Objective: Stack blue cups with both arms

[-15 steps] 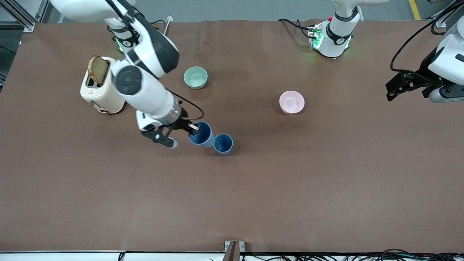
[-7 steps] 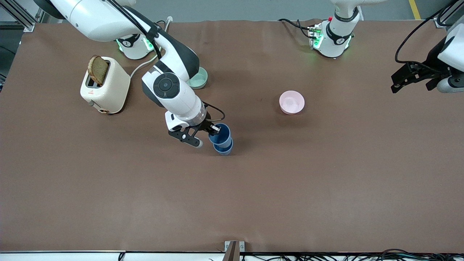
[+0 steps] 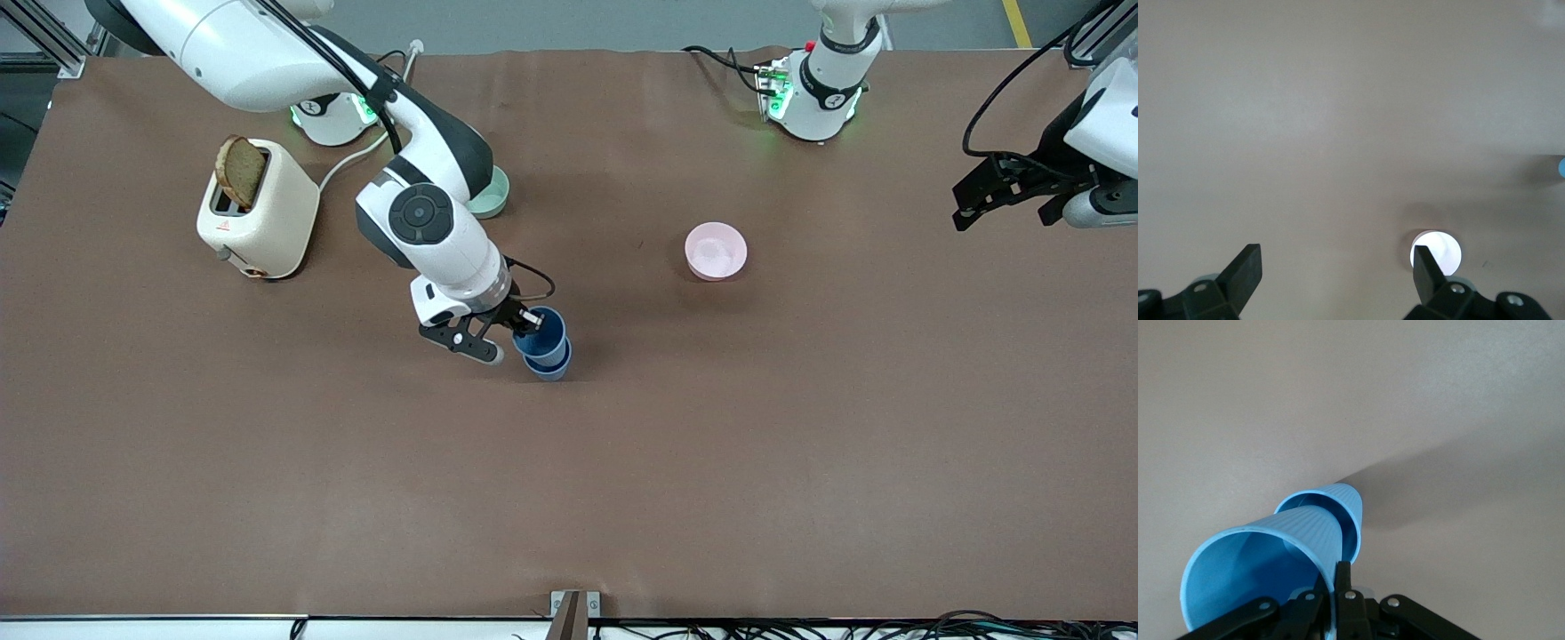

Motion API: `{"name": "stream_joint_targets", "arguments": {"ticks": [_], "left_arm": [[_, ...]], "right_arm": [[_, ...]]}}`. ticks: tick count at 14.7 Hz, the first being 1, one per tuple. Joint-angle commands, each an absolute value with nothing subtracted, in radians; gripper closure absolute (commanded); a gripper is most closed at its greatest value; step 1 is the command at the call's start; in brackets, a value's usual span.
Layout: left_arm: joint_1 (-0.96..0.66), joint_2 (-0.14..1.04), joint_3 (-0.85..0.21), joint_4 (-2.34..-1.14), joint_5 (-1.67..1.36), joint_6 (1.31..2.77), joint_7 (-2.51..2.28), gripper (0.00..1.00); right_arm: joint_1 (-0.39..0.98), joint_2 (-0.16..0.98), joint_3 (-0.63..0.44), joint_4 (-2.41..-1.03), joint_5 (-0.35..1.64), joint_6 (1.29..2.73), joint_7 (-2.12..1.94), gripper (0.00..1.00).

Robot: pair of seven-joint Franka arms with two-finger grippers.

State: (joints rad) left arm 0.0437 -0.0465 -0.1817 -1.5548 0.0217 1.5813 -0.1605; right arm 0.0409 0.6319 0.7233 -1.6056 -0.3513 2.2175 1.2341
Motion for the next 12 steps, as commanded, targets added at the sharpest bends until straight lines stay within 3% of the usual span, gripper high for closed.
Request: {"name": "stream_joint_targets", "arguments": {"ticks": [1,7,10,11,12], "left_arm": [[0.054,-0.064,-0.202,-1.577,0.005,1.605,-0.15,0.0],[0.051,-0.064,-0.206,-1.577,0.003,1.615,-0.155,0.0],[0.049,-0.064,-0.207,-1.58,0.003,1.615,-0.155,0.0],[0.051,-0.064,-0.215,-1.583,0.003,1.615,-0.156,0.0],[0.051,-0.064,-0.216,-1.589,0.005,1.614,-0.163,0.0]], "right_arm": [[0.038,0.657,0.738,-1.609,-0.423,2.224,1.259,0.97],[0.049,0.675,0.738,-1.611,-0.429,2.255,1.258,0.89],[0.046,0.673,0.738,-1.612,-0.43,2.253,1.256,0.68],[0.045,0.667,0.738,-1.611,-0.43,2.252,1.253,0.58],[0.035,0.66,0.738,-1.608,-0.43,2.25,1.249,0.41]]}}
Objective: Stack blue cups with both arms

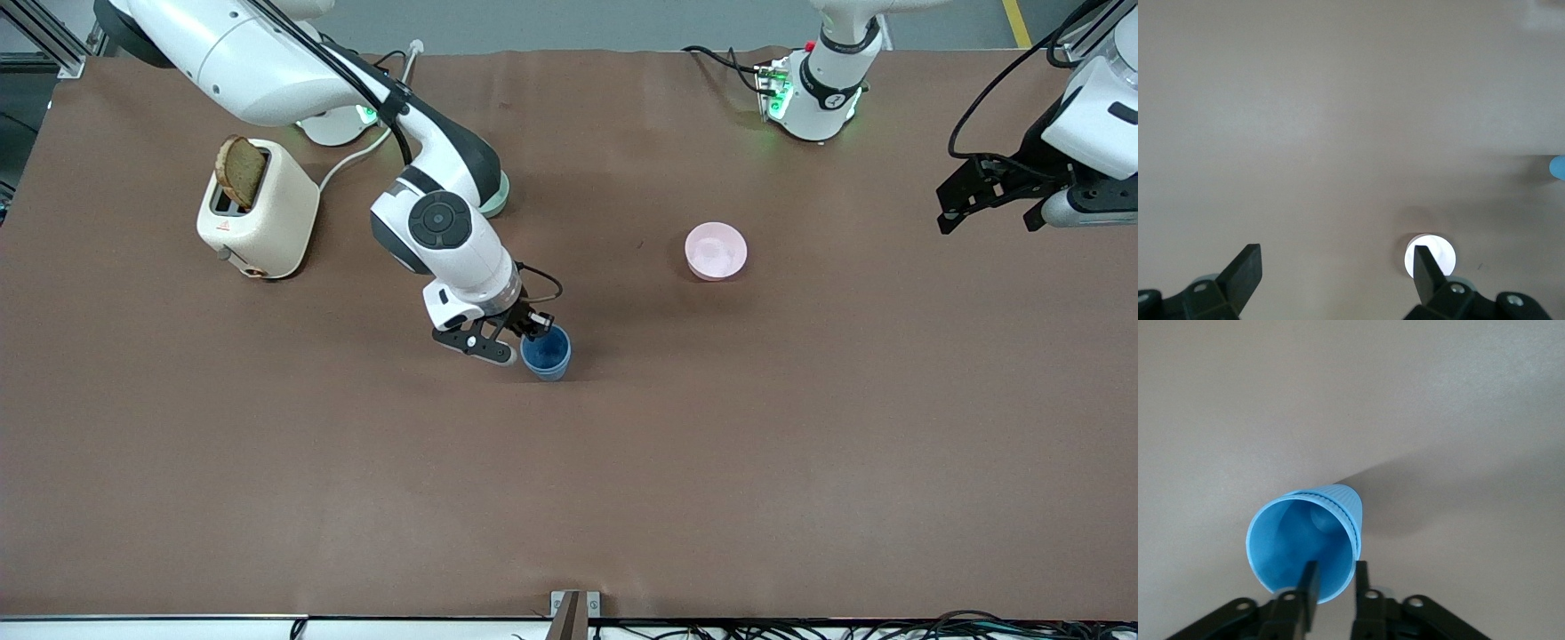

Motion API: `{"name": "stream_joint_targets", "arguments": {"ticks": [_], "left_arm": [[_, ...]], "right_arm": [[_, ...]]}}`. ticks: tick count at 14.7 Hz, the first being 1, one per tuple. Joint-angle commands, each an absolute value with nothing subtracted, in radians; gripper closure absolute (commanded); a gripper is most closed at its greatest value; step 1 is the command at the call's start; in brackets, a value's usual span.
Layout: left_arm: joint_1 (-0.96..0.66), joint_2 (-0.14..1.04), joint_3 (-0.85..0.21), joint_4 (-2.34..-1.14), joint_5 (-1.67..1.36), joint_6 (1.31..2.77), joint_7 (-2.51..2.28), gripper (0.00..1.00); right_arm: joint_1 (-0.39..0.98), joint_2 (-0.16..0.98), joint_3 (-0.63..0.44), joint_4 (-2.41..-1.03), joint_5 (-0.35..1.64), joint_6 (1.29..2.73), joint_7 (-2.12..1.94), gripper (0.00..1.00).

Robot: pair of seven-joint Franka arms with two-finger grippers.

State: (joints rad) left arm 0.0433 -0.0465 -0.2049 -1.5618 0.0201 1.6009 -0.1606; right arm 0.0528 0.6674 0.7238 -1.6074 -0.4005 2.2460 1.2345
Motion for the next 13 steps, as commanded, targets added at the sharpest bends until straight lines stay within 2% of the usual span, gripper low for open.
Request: {"name": "stream_joint_targets", "arguments": {"ticks": [1,2,3,5,9,13], "left_arm": [[0.051,-0.064,-0.219,-1.589,0.005,1.612,-0.164,0.0],[0.052,-0.064,-0.222,-1.589,0.005,1.611,-0.164,0.0],[0.052,-0.066,-0.222,-1.591,0.005,1.608,-0.166,0.0],[0.052,-0.066,-0.222,-1.591,0.005,1.606,-0.164,0.0],[0.054,-0.064,-0.222,-1.585,0.005,1.608,-0.166,0.0],[0.054,-0.069,-0.224,-1.589,-0.002,1.606,-0.172,0.0]], "right_arm": [[0.034,0.646,0.733,-1.605,-0.43,2.249,1.238,0.19],[0.026,0.597,0.715,-1.608,-0.428,2.246,1.227,0.02],[0.018,0.545,0.692,-1.614,-0.426,2.223,1.197,0.0],[0.017,0.456,0.643,-1.612,-0.419,2.107,1.097,0.0],[-0.005,0.296,0.543,-1.611,-0.382,1.965,0.959,0.0],[-0.002,0.122,0.307,-1.629,-0.138,1.843,0.622,0.0]]}}
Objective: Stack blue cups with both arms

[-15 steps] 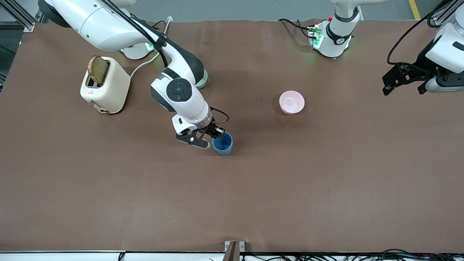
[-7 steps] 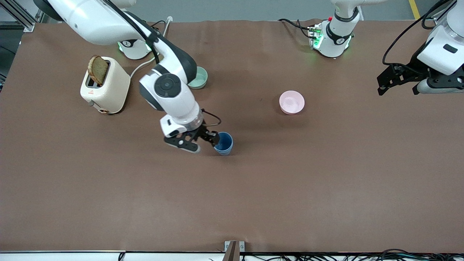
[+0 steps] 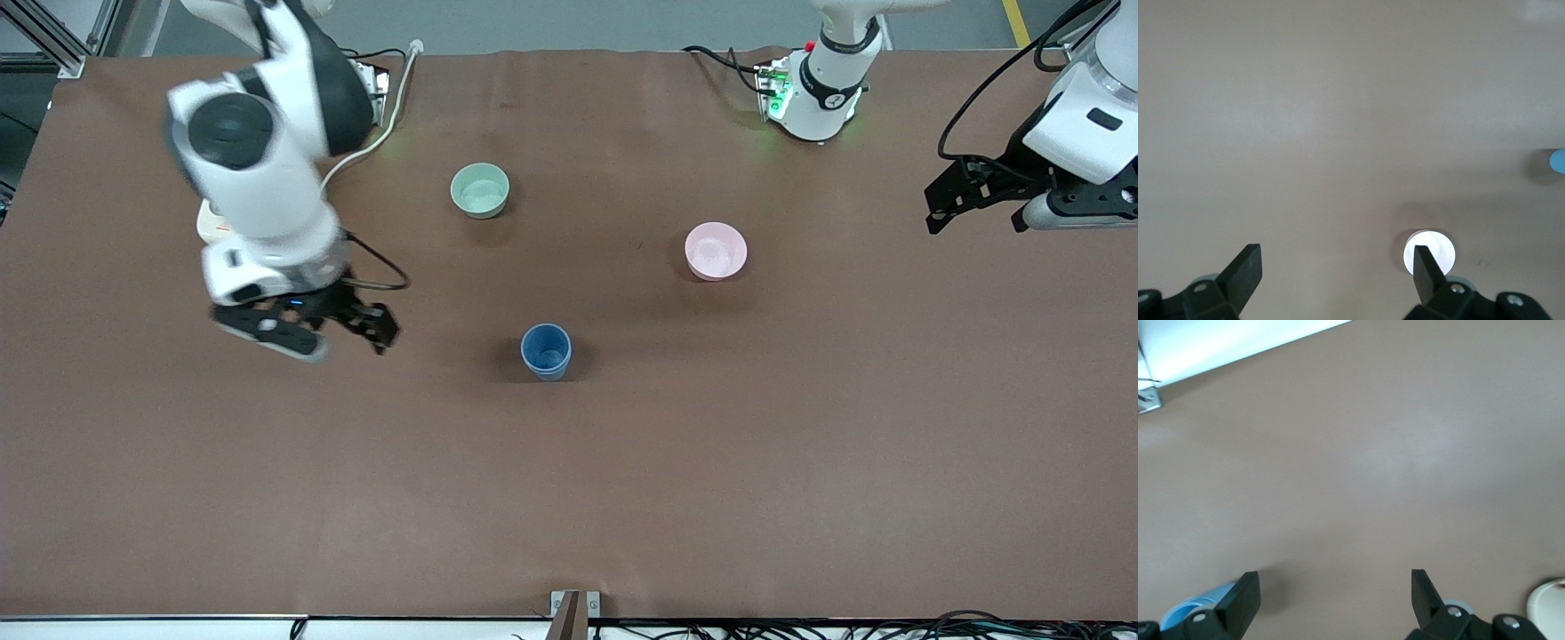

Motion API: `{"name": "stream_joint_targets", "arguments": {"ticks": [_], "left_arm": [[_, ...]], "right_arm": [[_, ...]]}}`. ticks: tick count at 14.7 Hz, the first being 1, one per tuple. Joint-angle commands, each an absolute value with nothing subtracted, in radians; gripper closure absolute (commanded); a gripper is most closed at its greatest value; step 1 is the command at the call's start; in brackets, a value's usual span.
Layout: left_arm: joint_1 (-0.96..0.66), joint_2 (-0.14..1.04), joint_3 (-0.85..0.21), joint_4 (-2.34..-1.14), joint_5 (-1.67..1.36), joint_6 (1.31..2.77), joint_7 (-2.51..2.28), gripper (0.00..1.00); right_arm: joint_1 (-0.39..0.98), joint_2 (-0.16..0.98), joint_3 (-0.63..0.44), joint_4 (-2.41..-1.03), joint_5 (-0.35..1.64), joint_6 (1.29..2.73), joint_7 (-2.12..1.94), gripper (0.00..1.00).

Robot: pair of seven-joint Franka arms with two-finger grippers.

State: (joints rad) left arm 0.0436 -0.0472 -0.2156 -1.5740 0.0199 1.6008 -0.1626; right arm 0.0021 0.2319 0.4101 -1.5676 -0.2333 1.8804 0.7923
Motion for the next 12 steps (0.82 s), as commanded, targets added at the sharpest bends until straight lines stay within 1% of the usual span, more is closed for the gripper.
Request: {"name": "stream_joint_targets", "arguments": {"ticks": [1,4,7,8,10,12], "left_arm": [[0.054,-0.069,-0.224,-1.591,-0.002,1.606,-0.172,0.0],[0.054,-0.067,-0.224,-1.601,-0.002,1.606,-0.172,0.0],[0.051,-0.063,-0.225,-1.601,-0.002,1.614,-0.172,0.0],[0.051,-0.06,-0.225,-1.6,-0.002,1.614,-0.17,0.0],[0.049,-0.049,-0.225,-1.586,0.002,1.614,-0.17,0.0],[0.054,-0.032,-0.225,-1.562,0.006,1.614,-0.152,0.0]], "right_arm": [[0.0,0.085,0.246,-1.631,-0.103,1.803,0.529,0.0],[0.002,-0.015,0.074,-1.628,-0.028,1.688,0.265,0.0],[-0.002,-0.055,-0.032,-1.595,-0.023,1.57,0.079,0.0],[-0.003,-0.061,-0.058,-1.579,-0.023,1.528,0.033,0.0],[-0.009,-0.064,-0.074,-1.549,-0.023,1.464,-0.003,0.0],[-0.017,-0.058,-0.075,-1.461,-0.025,1.402,-0.021,0.0]]}}
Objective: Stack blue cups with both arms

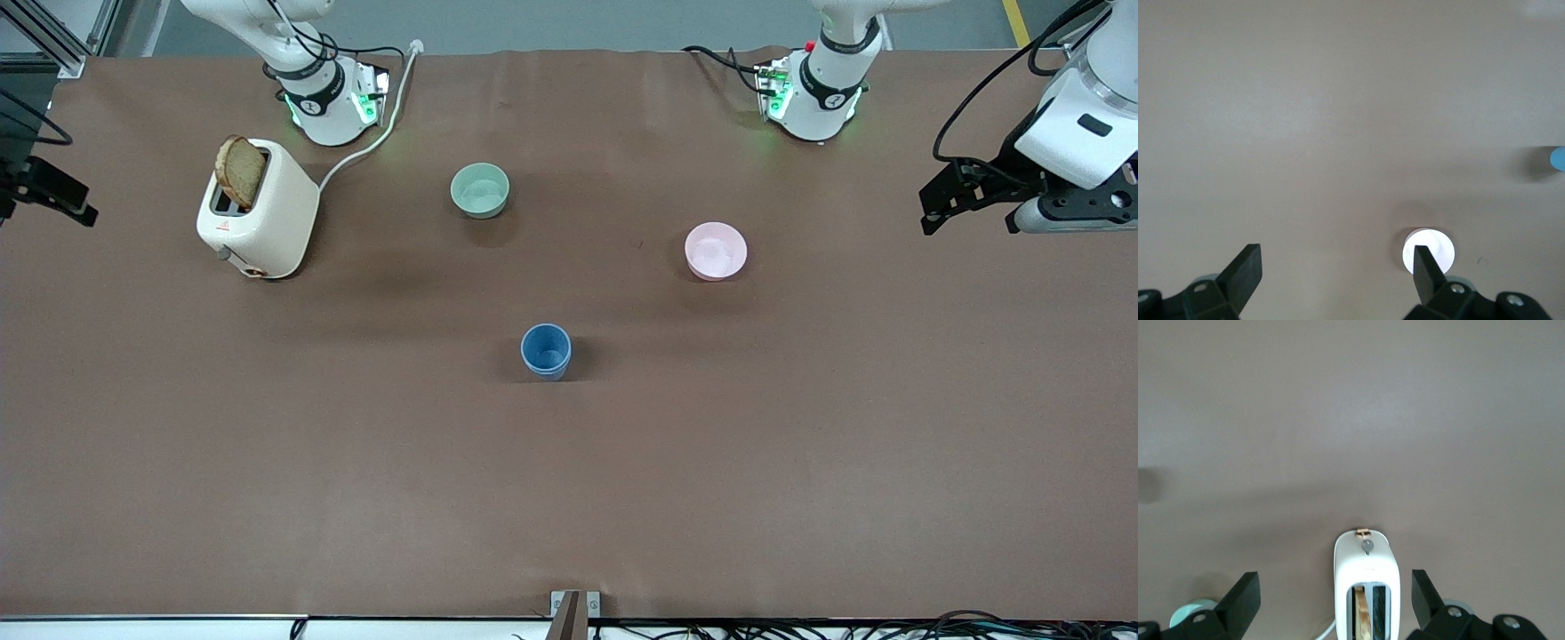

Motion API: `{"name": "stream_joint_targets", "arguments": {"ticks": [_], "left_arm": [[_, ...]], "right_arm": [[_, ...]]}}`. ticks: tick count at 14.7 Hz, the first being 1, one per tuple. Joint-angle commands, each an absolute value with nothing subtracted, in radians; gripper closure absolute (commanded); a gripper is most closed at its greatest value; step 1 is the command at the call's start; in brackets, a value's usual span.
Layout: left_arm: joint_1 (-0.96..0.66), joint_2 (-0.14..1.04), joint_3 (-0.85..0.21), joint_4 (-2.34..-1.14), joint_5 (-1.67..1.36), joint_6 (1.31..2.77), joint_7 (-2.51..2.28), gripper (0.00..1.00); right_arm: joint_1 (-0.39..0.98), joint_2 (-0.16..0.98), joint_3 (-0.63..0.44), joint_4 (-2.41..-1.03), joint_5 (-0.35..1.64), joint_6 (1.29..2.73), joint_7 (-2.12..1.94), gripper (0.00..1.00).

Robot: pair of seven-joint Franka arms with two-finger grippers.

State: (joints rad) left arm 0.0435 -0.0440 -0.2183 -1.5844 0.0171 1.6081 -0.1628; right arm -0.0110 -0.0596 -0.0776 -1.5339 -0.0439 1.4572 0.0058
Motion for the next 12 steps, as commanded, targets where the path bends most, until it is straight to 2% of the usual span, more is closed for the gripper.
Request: {"name": "stream_joint_targets", "arguments": {"ticks": [1,4,12], "left_arm": [[0.057,-0.026,-0.224,-1.551,0.006,1.614,-0.149,0.0],[0.057,-0.003,-0.224,-1.503,0.014,1.614,-0.152,0.0],[0.054,0.002,-0.222,-1.502,0.012,1.605,-0.126,0.0]], "right_arm": [[-0.018,-0.054,-0.077,-1.425,-0.026,1.378,-0.034,0.0],[-0.018,-0.052,-0.101,-1.408,-0.022,1.345,-0.072,0.0],[-0.023,-0.054,-0.107,-1.437,0.035,1.367,-0.104,0.0]]}}
